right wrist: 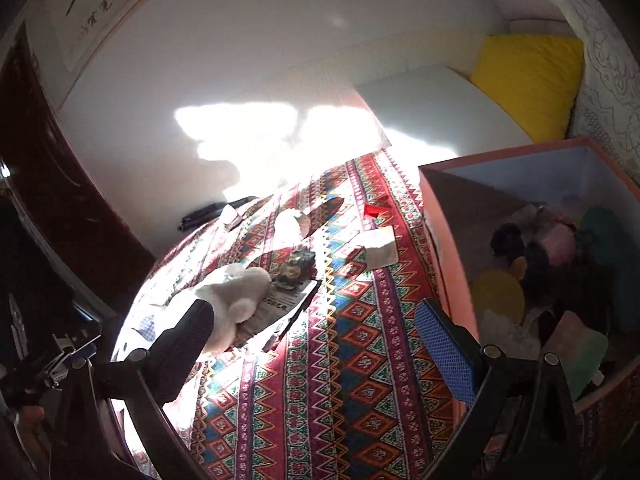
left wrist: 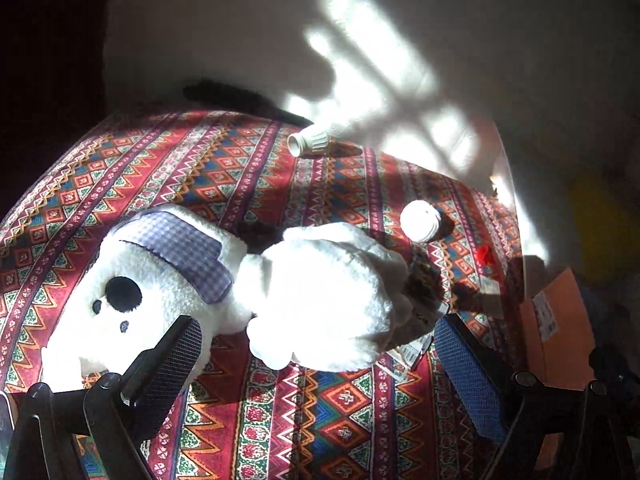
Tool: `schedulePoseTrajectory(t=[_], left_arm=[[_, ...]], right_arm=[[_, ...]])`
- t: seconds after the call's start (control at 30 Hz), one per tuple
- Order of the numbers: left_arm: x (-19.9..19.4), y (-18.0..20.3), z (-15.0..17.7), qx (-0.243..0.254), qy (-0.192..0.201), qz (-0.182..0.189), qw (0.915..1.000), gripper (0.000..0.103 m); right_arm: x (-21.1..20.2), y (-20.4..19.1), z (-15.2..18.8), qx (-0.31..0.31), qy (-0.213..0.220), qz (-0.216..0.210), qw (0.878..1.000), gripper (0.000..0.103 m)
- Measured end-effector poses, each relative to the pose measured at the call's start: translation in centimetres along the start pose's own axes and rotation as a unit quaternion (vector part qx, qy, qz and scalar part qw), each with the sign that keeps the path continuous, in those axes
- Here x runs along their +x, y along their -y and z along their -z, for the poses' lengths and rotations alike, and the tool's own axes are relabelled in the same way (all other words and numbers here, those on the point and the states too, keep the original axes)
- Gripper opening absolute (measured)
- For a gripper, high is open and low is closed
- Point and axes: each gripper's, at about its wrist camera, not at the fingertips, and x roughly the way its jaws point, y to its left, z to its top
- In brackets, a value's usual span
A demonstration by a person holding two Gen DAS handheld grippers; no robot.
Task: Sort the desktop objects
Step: 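Grasp grey yarn ball with left tool while right tool grasps dark snack packet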
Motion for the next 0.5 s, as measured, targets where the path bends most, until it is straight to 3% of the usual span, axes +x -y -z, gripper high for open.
schedulePoseTrajectory(t=[0.13, 0.27, 0.37, 0.5], left_arm=[[2.3, 0.7, -2.9, 0.028, -0.012, -0.008, 0.9995, 0.097], [6.5, 4.6, -6.6, 0.082, -0.03, -0.002, 0.9961, 0.097], [11.4, 9.1, -8.8, 0.125, -0.052, 0.01, 0.9908, 0.097], [20.0, 15.7, -10.2, 0.19, -0.091, 0.025, 0.9772, 0.097]], right_arm=[[6.0, -2.8, 1.0, -0.015, -0.045, 0.006, 0.999, 0.102], [13.2, -3.1, 1.7, -0.001, -0.074, 0.042, 0.996, 0.102], [18.6, -2.9, 1.9, 0.01, -0.077, 0.072, 0.994, 0.102], [25.2, -2.6, 1.2, 0.03, -0.071, 0.074, 0.994, 0.102]])
